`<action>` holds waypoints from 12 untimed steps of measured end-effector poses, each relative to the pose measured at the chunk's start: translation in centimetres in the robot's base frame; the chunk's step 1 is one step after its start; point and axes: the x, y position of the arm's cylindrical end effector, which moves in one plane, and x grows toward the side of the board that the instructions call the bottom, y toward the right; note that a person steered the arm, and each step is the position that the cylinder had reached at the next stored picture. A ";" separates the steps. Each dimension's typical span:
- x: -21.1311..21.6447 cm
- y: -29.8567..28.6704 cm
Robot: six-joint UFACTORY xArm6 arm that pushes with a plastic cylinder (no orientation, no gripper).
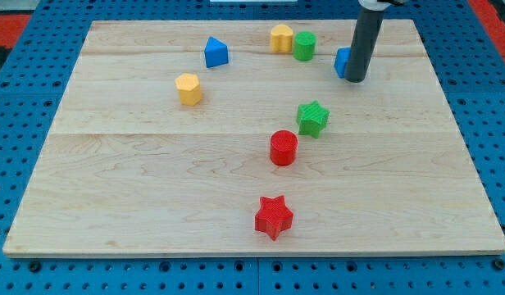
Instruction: Slide the green star to center
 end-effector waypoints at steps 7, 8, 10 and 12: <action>5.8 -5.6; 5.8 -7.3; 5.7 -11.3; 7.2 -7.3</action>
